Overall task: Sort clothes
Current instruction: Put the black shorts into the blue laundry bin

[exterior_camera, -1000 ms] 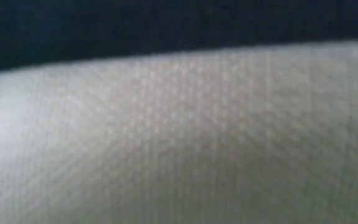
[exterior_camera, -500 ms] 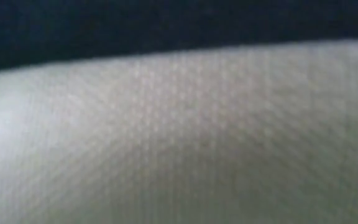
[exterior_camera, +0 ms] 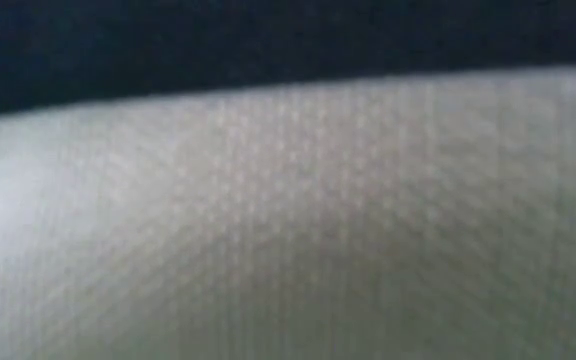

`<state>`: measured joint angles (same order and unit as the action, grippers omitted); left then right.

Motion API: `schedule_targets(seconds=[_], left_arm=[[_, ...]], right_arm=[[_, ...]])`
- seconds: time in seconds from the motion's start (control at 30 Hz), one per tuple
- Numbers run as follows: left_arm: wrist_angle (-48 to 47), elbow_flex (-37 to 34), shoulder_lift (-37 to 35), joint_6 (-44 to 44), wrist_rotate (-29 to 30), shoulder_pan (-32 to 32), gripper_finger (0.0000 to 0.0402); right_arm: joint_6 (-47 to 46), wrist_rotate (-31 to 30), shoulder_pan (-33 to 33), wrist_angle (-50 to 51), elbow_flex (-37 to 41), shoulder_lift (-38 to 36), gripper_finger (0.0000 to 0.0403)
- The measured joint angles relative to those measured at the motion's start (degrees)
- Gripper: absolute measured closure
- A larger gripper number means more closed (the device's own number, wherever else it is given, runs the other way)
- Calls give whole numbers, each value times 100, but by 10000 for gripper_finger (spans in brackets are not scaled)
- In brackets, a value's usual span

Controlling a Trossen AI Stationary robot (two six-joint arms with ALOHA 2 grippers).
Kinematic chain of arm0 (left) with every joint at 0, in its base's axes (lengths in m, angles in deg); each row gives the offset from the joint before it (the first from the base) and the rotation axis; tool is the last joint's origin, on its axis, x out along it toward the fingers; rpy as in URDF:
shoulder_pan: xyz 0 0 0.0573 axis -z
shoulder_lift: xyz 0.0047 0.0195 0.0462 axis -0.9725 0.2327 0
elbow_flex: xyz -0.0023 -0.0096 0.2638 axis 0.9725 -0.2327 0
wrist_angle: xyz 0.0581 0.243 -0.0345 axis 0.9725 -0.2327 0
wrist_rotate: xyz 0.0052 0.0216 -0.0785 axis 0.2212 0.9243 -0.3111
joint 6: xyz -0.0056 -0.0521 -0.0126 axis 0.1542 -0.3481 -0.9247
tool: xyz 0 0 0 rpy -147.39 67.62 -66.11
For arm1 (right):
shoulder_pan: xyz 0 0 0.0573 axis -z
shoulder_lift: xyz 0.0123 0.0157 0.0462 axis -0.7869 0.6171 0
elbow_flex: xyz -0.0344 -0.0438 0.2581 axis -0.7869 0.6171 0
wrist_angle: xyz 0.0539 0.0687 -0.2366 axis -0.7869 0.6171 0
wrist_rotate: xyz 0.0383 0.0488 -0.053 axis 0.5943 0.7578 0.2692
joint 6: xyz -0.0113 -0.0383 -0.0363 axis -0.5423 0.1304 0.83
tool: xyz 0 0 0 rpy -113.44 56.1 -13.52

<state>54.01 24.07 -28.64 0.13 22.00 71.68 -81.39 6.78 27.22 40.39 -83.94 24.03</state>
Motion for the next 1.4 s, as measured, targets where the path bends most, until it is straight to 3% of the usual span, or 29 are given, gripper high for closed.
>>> schedule_targets(seconds=[0.1, 0.53, 0.97, 1.4], left_arm=[[-13, -2, 0, 0, 2, 0, 170], [-18, -1, 0, 0, 2, 0, 170], [-18, -1, 2, -105, 1, -2, 170], [-46, -2, 37, -105, 2, -1, 170]], right_arm=[[127, 363, -8, 14, -110, -42, 393], [1008, 3239, -6, 734, -493, -195, 393], [1349, 3420, -59, 1045, -475, 375, 379], [1013, 3176, -77, 1161, -473, -154, 230]])
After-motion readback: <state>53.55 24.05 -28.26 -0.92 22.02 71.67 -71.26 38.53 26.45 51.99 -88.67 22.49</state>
